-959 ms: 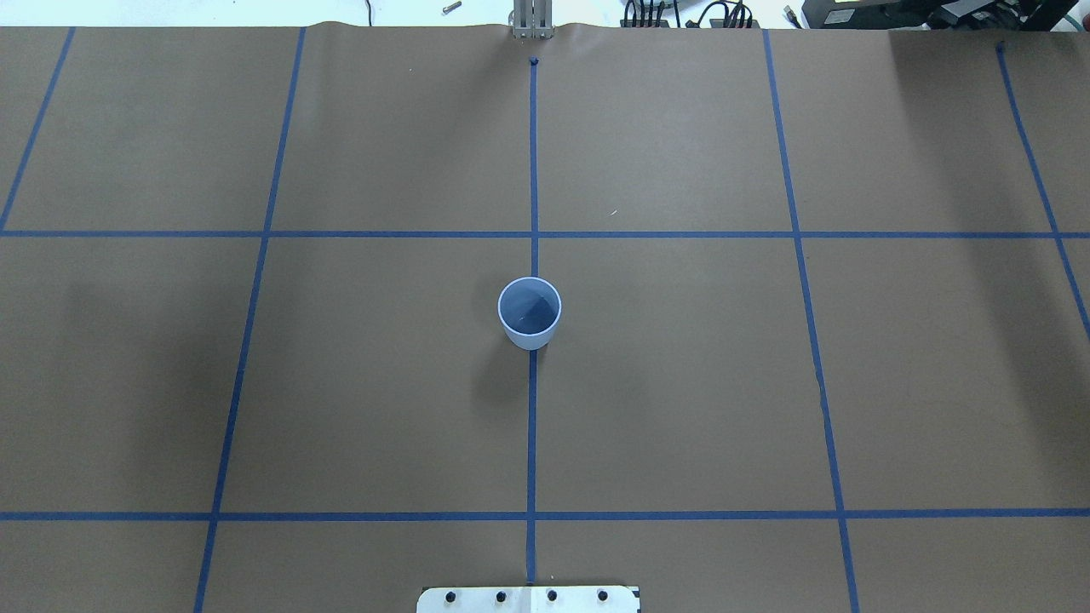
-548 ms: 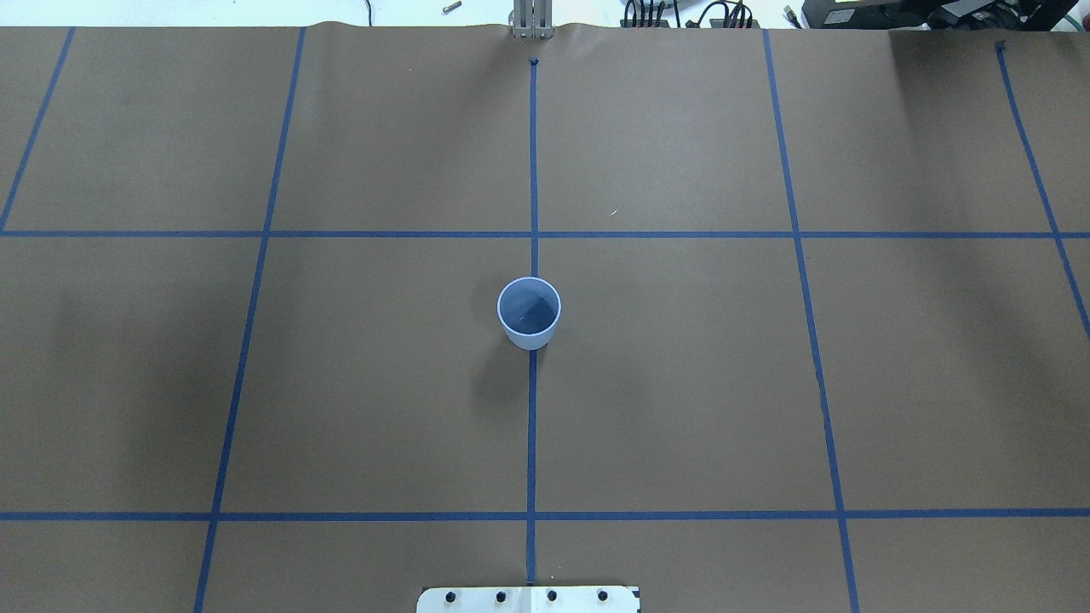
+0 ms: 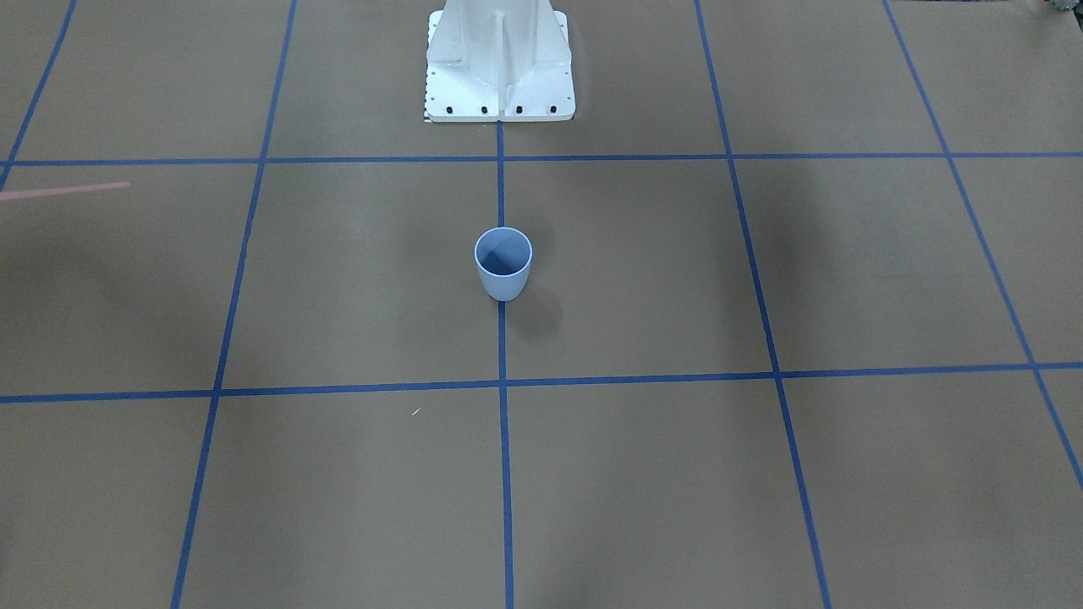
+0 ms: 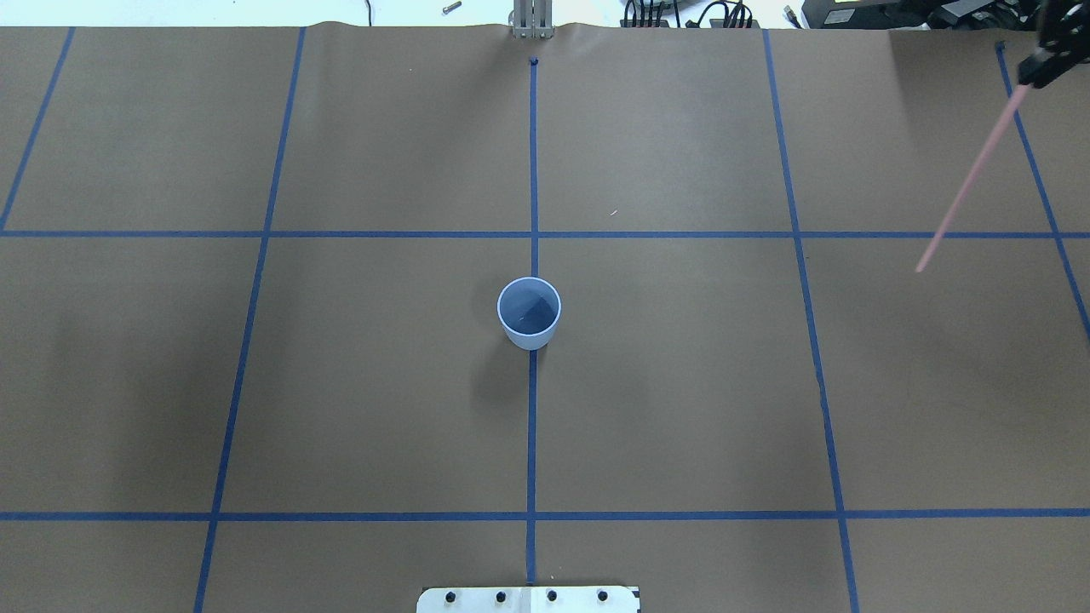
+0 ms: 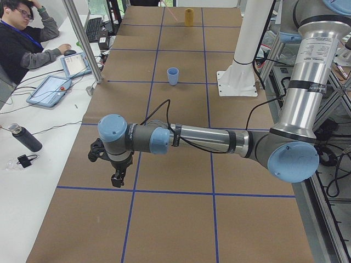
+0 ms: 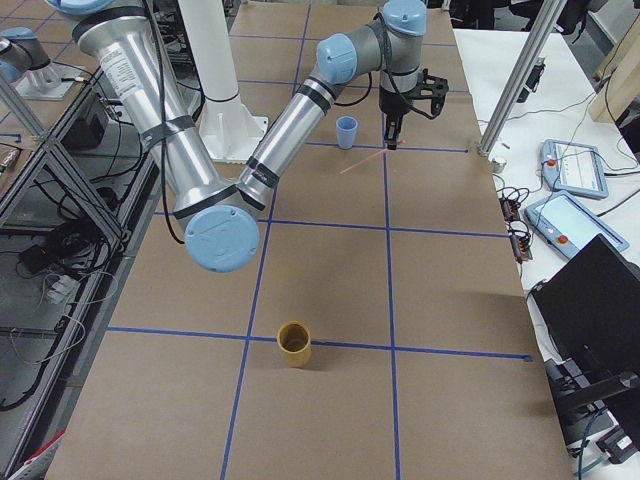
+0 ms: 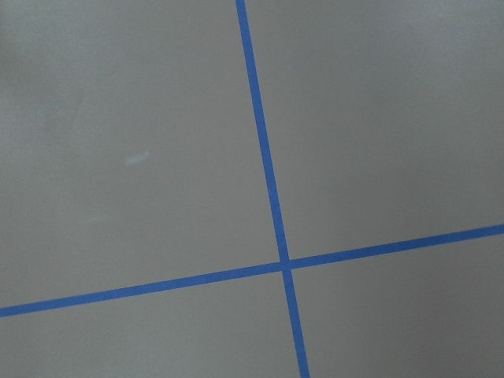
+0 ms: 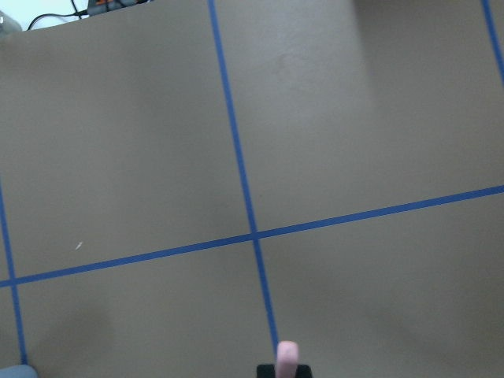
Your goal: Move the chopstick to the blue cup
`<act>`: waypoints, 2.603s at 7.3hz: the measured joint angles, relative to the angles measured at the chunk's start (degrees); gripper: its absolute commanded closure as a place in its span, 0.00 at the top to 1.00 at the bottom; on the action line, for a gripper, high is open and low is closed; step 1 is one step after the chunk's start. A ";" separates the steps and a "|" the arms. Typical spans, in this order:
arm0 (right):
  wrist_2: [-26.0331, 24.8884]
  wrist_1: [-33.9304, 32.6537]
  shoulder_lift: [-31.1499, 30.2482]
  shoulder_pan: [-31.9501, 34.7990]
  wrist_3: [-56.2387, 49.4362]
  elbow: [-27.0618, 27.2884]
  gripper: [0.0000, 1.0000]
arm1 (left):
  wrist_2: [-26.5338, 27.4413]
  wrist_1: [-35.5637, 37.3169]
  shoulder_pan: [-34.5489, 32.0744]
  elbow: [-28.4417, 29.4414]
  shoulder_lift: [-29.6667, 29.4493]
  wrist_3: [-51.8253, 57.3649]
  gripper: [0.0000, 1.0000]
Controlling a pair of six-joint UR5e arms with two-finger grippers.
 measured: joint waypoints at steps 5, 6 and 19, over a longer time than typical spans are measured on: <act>-16.81 13.89 16.10 -22.68 42.32 -9.29 0.00 | -0.05 -0.28 0.08 0.05 0.35 -0.08 0.99; -19.50 12.26 19.56 -24.96 45.96 -11.73 0.00 | -0.09 -0.36 0.15 0.37 0.24 -0.05 0.99; -32.99 9.21 23.24 -36.59 45.04 -15.88 1.00 | -0.14 -0.23 0.28 0.62 0.33 0.08 0.99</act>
